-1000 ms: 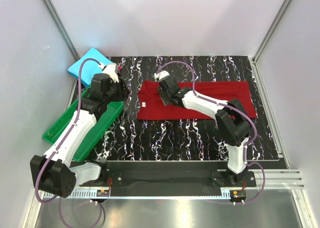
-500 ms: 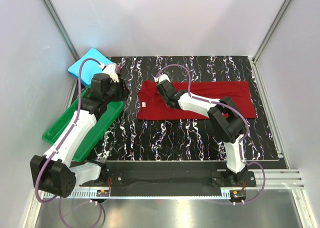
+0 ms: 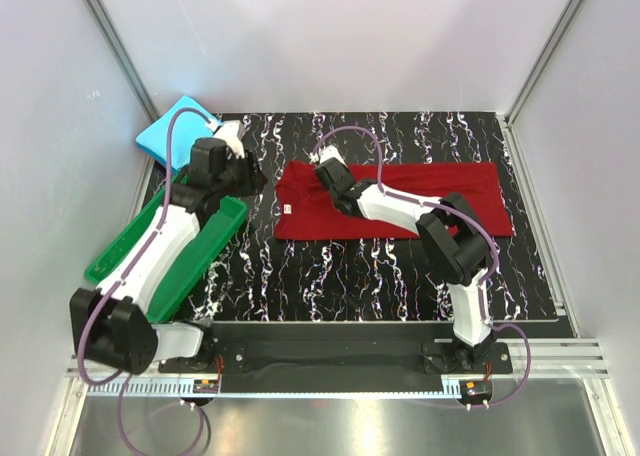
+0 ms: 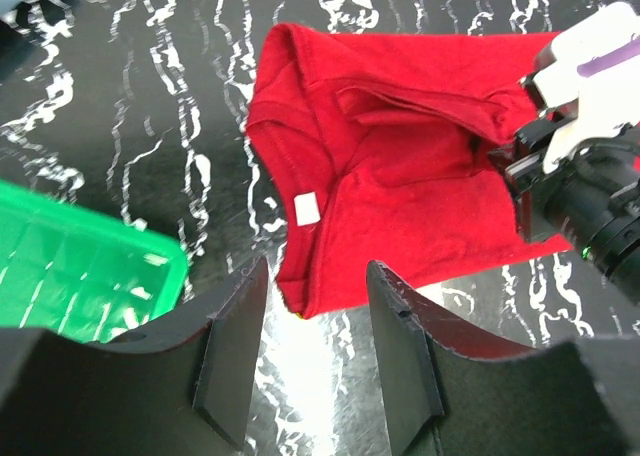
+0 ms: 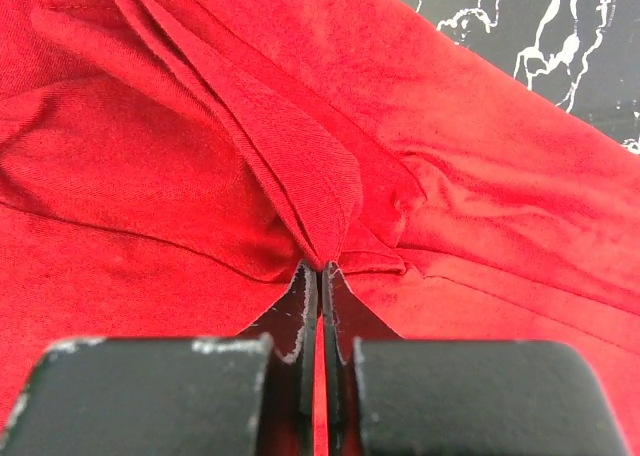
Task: Fold and stack the t-shirts
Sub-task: Fold the tshirt
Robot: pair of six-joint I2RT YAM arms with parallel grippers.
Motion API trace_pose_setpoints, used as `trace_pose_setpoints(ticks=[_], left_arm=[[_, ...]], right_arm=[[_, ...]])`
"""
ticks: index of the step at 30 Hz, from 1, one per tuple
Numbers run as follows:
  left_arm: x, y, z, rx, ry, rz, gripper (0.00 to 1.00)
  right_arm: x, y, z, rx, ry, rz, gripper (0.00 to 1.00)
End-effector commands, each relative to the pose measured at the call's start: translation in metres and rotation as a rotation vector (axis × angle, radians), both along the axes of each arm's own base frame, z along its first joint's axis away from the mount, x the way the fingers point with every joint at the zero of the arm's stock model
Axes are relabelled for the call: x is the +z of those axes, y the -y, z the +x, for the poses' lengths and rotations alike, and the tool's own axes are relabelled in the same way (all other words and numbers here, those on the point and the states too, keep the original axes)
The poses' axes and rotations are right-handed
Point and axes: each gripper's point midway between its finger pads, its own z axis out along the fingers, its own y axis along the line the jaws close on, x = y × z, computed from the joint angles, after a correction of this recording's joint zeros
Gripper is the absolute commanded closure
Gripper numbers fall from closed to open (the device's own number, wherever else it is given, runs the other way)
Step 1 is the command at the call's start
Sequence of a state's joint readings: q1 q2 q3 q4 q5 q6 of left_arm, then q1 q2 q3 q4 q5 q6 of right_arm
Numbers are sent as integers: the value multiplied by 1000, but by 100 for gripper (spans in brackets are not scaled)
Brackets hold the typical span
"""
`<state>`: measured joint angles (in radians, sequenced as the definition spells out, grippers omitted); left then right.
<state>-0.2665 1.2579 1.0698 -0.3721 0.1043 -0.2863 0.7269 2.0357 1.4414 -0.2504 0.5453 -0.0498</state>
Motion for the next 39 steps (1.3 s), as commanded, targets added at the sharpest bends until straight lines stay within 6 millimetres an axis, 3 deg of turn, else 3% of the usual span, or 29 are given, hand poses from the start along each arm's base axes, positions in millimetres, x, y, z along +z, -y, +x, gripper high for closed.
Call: trace_pose_setpoints(ticks=[1,5,9,13,19,24,26,29,35,37,39], left_arm=[[25,18,19,-39,38,-82,51],[12,33,33,-35,-35,-141,52],[4,54,46,-90,-37,-123,52],[-7,64,62,-127,-40,-90,52],[-40,74,83,-186,-84,-40,55],[-72,87,82,-218,-191,-92,57],[-72,100,78,-210,-226,-157,57],[-70,112,84,-216,-188,-116,57],[-99,112,92,-203,-244,-44,57],[-101,118,89,-231,-247,-62,63],[-104,118,90,-247,-239,-39,64]], right_arm=[[45,-4,19,7,87,83,100],[60,1,25,12,98,125,100],[72,5,31,19,114,142,100],[90,1,34,39,139,169,100],[89,1,37,46,134,176,100],[87,4,36,42,125,183,100],[87,5,35,42,124,186,100],[85,5,34,43,120,189,100],[90,5,33,45,126,205,100],[90,4,33,44,129,204,100],[88,5,33,42,128,200,100]])
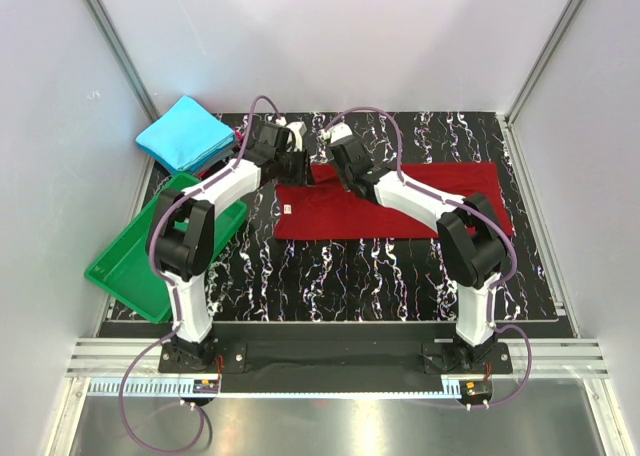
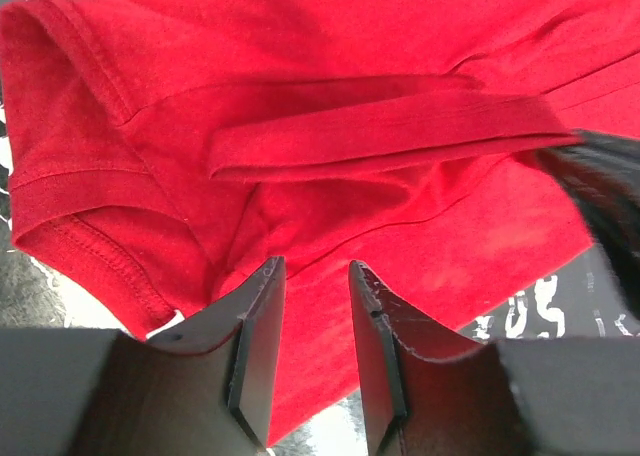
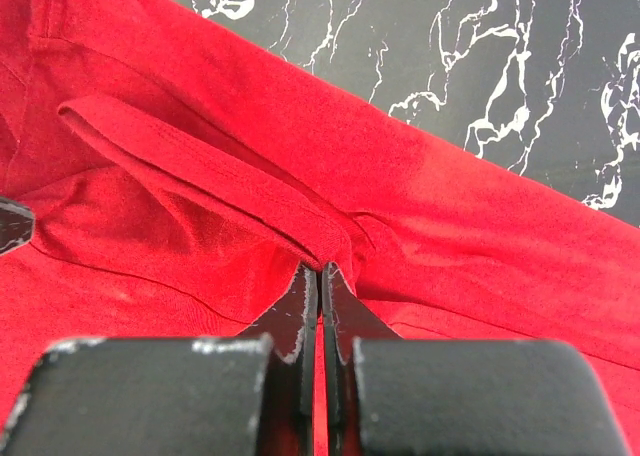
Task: Fold and stack the t-shirts
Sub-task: Fold the tshirt
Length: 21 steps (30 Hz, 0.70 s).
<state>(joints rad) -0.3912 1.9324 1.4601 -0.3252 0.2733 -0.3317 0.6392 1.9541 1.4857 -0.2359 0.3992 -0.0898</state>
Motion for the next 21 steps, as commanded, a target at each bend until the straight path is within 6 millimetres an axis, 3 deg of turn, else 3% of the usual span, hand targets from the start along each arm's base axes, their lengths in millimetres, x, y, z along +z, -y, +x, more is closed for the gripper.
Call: trace_pose_setpoints(ticks=[1,7,21], left_arm=[[3,0,12,-22,46,18,64],[-16,-14,20,-20,60,128,60],[-27,-7,44,-74,104,166,54]], right_arm=[[38,-2,5,-3,80,68,100],[37,-4,5,3,72,82,100],[31,1,12,5,56,116,100]])
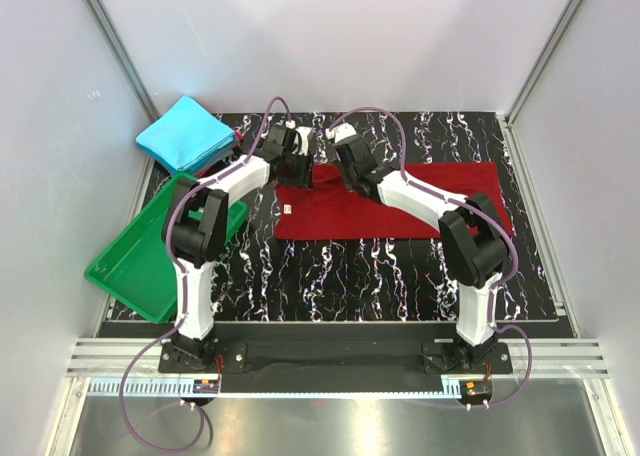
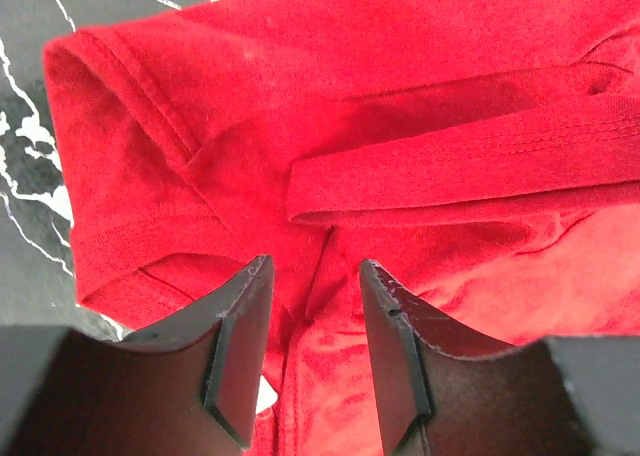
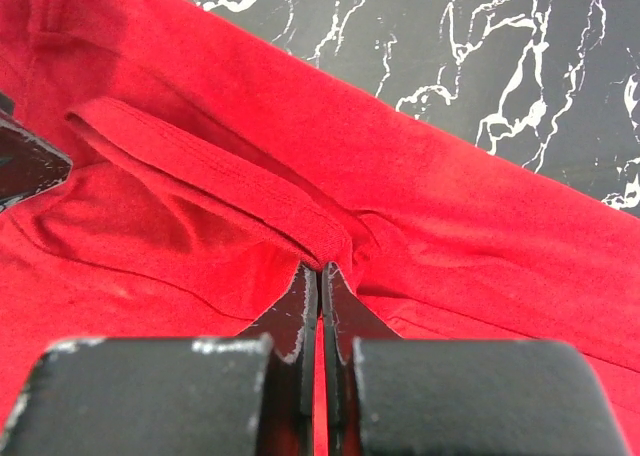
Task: Fold and stack the t-shirts
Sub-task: Fold the tshirt
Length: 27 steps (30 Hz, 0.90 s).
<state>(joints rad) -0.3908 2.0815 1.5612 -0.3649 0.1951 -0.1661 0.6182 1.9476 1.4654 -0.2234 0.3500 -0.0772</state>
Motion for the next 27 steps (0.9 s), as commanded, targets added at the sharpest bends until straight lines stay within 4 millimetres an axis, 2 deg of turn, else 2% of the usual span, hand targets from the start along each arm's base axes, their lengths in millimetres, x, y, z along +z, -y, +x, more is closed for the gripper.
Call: trace_pose_setpoints(ticks=[1,5,13,16,18,21,24,27], left_arm=[[20,7,21,-23,85,-21,54],[19,16,25,-54,90,-47,54],[9,23,26,-81,73,-66,53],[11,21,28,-52,65,-82,52],[20,18,27,50,10,-139,55],[49,13,24,186,-22,-235,55],[78,-7,24,382,3,-263,43],[80,-4,21,469,-98,-369,44]], right_arm=[[37,-3,12,1,76,83,100],[39,-5,13,7,77,94,100],[37,0,16,-3,71,99,100],[35,2,16,-4,64,100,100],[34,3,15,-6,62,102,100],[31,3,11,-8,50,115,100],[29,5,9,-12,48,114,100],[28,5,8,-12,44,115,100]])
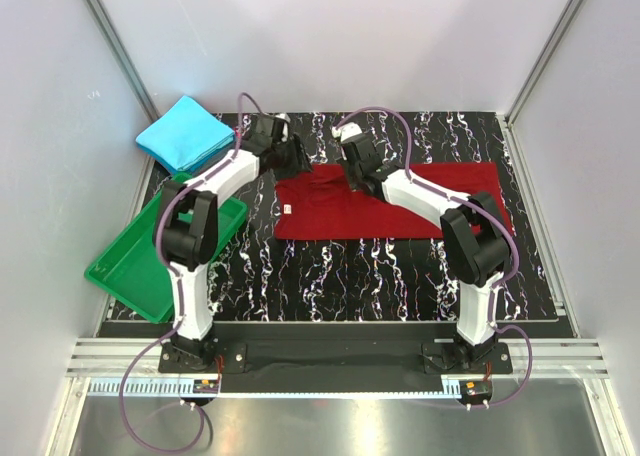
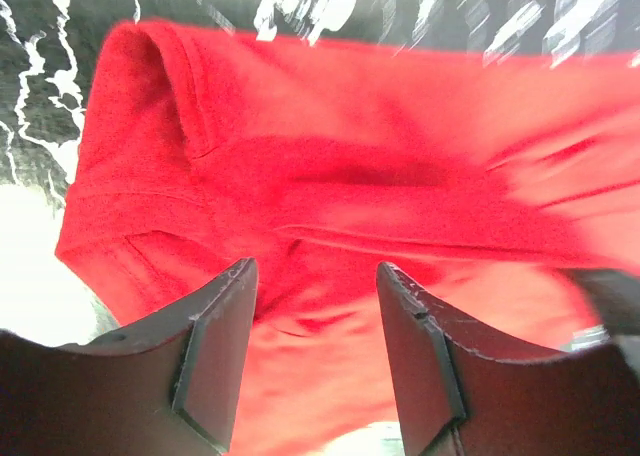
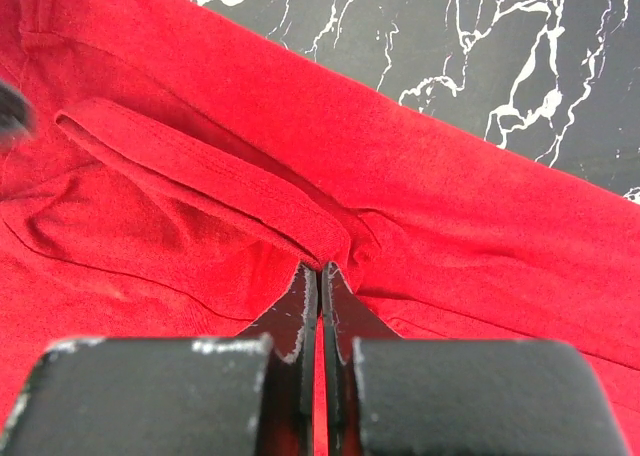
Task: Fold and stack the t-shirts
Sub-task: Fold the tshirt
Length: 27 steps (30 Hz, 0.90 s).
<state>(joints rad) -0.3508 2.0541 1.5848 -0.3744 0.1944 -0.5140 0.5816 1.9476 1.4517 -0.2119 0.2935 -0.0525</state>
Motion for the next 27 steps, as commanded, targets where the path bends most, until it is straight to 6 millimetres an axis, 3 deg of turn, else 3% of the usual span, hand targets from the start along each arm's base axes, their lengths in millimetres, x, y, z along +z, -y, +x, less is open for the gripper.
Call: trace_pose_setpoints(ticks=[1,9,10,14,27], left_arm=[[51,-1,6,198,-31,-208,44],[70,-13,9,564,-173,-349,50],[58,-15,-3,597,-262,-311,49],[36,4,-8,613,-420,-354,50],[-4,12,-4,709,-462,-306,50]], right_arm=[[35,-2,4,-5,73,68,100],[39,-2,2,-7,82,83,100],[39,-3,2,-6,81,86,100],[42,-4,2,-3,87,94,100],[41,-4,3,-3,91,95,100]])
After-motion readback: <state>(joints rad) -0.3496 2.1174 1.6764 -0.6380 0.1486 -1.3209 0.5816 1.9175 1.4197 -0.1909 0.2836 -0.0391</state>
